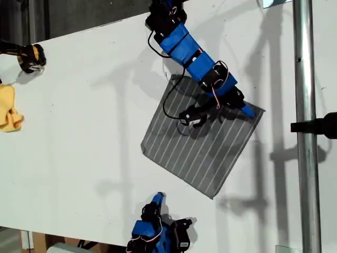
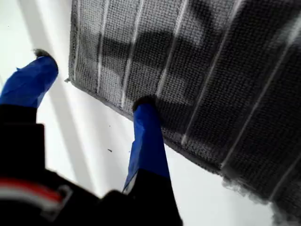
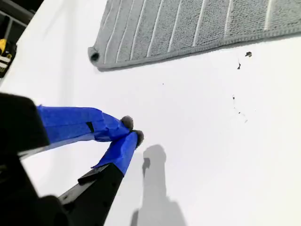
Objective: Grasp corners of a towel and fold twice.
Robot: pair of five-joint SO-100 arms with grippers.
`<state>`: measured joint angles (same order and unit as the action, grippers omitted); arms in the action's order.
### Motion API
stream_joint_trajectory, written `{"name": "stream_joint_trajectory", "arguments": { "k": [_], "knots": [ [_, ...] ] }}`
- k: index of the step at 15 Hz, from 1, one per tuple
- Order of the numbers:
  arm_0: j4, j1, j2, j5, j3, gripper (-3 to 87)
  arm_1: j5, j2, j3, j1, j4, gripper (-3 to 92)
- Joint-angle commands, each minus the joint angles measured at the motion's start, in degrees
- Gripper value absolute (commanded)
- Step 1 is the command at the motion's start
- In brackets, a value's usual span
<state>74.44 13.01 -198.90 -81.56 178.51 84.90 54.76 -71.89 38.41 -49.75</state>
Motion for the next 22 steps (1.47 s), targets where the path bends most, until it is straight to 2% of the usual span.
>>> {"name": "stream_joint_trajectory", "arguments": {
  "k": [1,4,7,9,17,22],
  "knots": [
    [-0.3,0.5,-0.4,-0.1,0.2,-1.5,-1.3,-3.0,6.6,0.9,-0.1,33.8],
    [-0.3,0.6,-0.4,0.1,0.2,-1.5,-1.3,-10.4,9.1,0.7,-0.1,32.3],
    [-0.3,0.4,-0.4,0.3,0.2,-1.5,0.3,-12.9,8.1,0.1,-4.7,30.0],
    [-0.3,0.4,-0.4,0.3,0.2,-1.5,2.7,-10.7,4.6,-0.4,-8.8,32.1],
    [-0.3,0.7,-0.4,0.7,0.2,-1.5,8.0,6.0,-16.9,-2.3,-12.1,34.0],
    [-0.3,0.7,-0.4,0.7,0.2,-1.5,10.2,6.1,-14.8,-1.0,-24.6,24.2]
  ]
}}
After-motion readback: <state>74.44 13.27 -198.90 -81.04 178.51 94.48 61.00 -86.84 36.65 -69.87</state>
